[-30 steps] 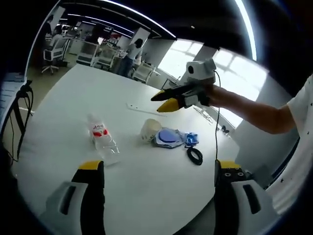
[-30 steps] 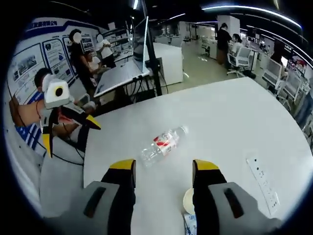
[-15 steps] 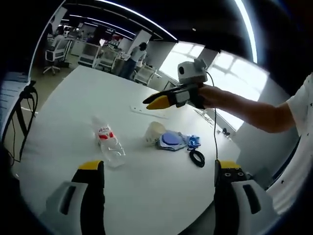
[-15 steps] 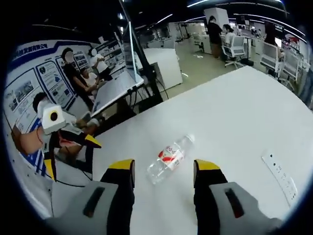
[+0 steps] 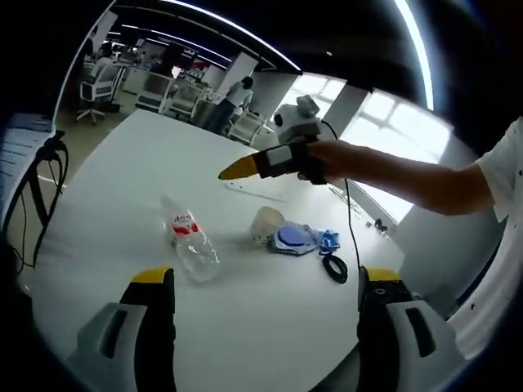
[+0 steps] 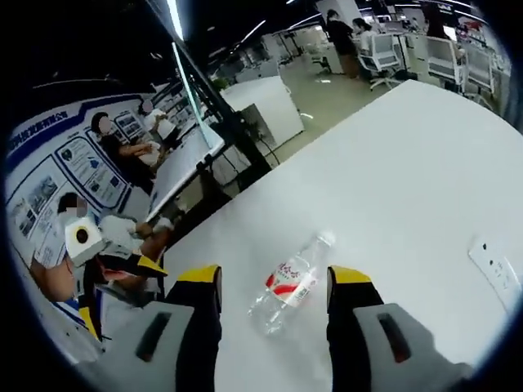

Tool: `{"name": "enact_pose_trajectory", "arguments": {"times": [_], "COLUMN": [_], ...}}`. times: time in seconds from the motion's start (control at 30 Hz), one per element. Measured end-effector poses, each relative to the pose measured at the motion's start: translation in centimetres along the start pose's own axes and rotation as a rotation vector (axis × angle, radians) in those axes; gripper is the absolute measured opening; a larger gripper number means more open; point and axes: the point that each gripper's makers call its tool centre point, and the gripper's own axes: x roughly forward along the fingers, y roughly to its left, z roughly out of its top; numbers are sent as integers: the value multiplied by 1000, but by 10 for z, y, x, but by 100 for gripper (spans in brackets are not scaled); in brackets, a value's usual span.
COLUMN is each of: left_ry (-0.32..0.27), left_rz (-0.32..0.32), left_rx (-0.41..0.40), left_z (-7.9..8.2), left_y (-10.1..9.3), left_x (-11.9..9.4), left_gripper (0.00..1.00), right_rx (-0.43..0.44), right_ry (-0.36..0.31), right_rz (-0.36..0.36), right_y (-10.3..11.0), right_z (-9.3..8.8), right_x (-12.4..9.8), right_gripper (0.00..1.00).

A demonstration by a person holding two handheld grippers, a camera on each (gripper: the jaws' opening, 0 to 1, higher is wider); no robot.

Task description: Arrange the tabletop items into an orderly group along one side of the table until the central work area is clear of visible clutter.

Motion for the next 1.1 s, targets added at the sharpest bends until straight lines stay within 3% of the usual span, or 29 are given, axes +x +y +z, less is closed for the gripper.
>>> {"name": "enact_pose_trajectory", "arguments": {"times": [0.2, 0.47, 1.1], "left_ry": [-7, -20, -21], "left_rz": [6, 12, 12], "left_rx": [-14, -38, -76], "left_z": [0, 0, -2], "left_y": [6, 16, 39], "left_x": [0, 2, 12], "left_gripper": [95, 95, 95], "right_rx": [158, 287, 430], "right_ry": [-2, 25, 126], "right_rz": [22, 45, 75], "right_y": [-15, -31, -53], "right_z": [3, 4, -6], "right_x": [23, 53, 91], "right_gripper": [46, 49, 43]}}
